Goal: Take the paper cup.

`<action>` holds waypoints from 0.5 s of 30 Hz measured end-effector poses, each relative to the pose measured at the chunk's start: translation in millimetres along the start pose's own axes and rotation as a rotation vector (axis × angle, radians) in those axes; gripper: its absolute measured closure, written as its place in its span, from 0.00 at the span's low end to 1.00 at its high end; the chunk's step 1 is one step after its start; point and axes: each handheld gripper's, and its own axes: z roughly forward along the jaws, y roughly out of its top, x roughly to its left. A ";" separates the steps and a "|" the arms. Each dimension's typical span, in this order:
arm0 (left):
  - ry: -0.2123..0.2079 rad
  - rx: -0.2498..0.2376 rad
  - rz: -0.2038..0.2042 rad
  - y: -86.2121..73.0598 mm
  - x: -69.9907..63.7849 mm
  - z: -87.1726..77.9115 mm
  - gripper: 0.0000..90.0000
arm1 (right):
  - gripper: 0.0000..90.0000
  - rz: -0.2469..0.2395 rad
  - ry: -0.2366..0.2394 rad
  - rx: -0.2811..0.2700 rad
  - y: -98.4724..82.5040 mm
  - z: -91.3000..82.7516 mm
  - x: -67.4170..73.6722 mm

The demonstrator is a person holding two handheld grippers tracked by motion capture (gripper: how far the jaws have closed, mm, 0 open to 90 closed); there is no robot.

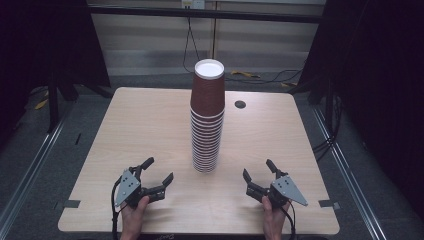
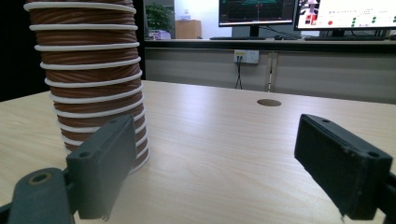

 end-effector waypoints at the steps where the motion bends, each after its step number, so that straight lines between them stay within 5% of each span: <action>1: -0.001 0.002 0.002 0.0 0.3 -0.1 0.17 | 0.14 0.003 -0.006 -0.003 -0.1 -0.3 -0.7; 15: -0.008 -0.002 0.000 0.0 0.5 0.0 0.17 | 0.14 0.033 0.000 -0.015 -0.4 -3.0 -3.4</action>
